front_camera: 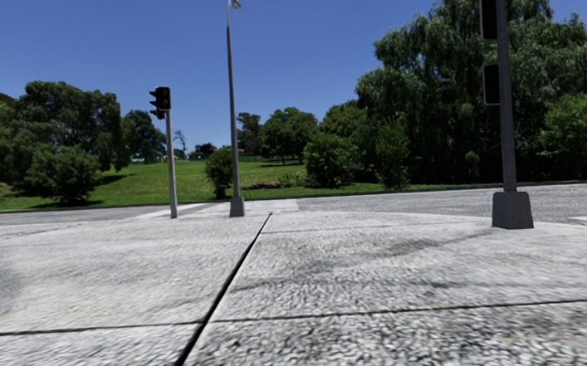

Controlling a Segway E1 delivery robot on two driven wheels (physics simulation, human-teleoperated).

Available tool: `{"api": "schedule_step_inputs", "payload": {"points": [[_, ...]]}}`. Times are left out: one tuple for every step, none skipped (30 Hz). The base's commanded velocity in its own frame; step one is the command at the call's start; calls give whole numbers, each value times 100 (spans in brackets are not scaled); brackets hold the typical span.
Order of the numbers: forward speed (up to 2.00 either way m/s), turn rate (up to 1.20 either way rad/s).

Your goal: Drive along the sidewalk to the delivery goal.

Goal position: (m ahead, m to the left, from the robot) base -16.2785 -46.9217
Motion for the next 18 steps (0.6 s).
{"api": "schedule_step_inputs", "payload": {"points": [[176,-61],[176,-61],[176,-61],[176,-61],[176,-61],[176,-61],[176,-61],[176,-61],[176,-61],[176,-61],[176,-61],[176,-61],[176,-61],[176,-61],[176,-61],[176,-61],[176,-61],[176,-61]]}}
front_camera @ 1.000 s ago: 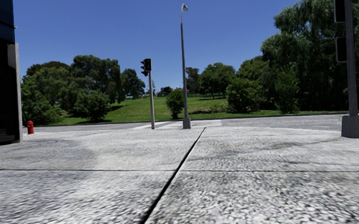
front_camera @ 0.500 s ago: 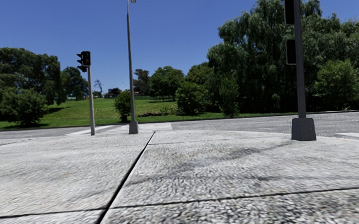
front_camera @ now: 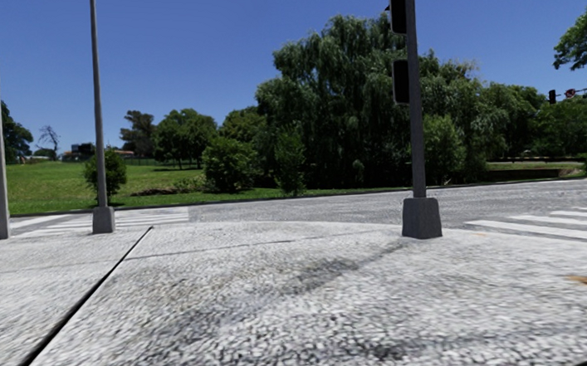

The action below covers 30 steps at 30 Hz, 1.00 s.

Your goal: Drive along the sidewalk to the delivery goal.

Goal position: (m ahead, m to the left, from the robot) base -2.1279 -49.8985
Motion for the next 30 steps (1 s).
{"api": "schedule_step_inputs", "payload": {"points": [[176,-61],[176,-61],[176,-61],[176,-61],[176,-61],[176,-61],[176,-61],[176,-61],[177,-61],[177,-61],[180,-61],[180,-61],[181,-61],[183,-61],[185,-61],[186,-61],[186,-61],[187,-61],[187,-61],[187,-62],[187,-63],[187,-63],[187,-63],[187,-63],[187,-63],[187,-63],[187,-67],[187,-76],[187,-79],[187,-79]]}}
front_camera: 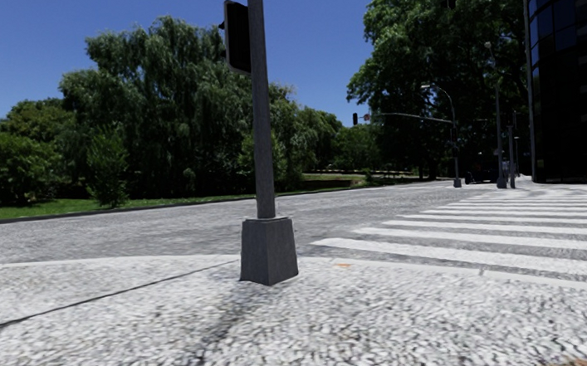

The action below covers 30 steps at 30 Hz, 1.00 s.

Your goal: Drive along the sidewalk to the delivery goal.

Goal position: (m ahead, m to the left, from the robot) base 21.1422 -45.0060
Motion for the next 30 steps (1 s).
{"api": "schedule_step_inputs", "payload": {"points": [[187,-80],[187,-80],[187,-80],[187,-80],[187,-80],[187,-80],[187,-80],[187,-80],[187,-80],[187,-80],[187,-77],[188,-73],[188,-72],[188,-72],[188,-72],[188,-72],[188,-70],[188,-70],[188,-69],[188,-69],[188,-68],[188,-68],[188,-68],[188,-64],[188,-62],[188,-61],[188,-61],[188,-61],[188,-61],[188,-61]]}}
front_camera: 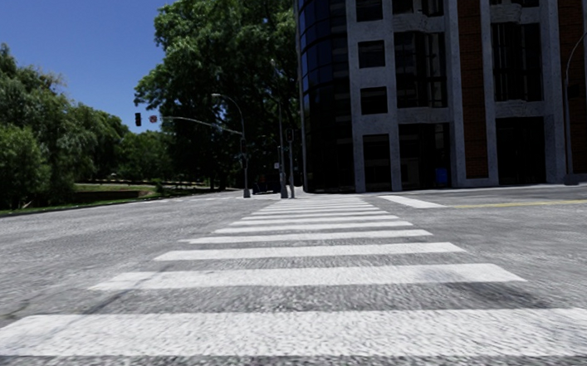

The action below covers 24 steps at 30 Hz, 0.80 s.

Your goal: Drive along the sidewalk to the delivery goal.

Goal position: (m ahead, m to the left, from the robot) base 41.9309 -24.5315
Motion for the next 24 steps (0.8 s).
{"api": "schedule_step_inputs", "payload": {"points": [[188,-61],[188,-60],[188,-44],[188,0],[176,0],[176,0],[167,0],[165,0],[163,0],[162,0],[162,0],[162,0],[162,0],[162,0],[162,0],[162,0],[162,0],[162,0],[162,0],[162,0],[162,0],[162,0],[162,0],[162,0]]}}
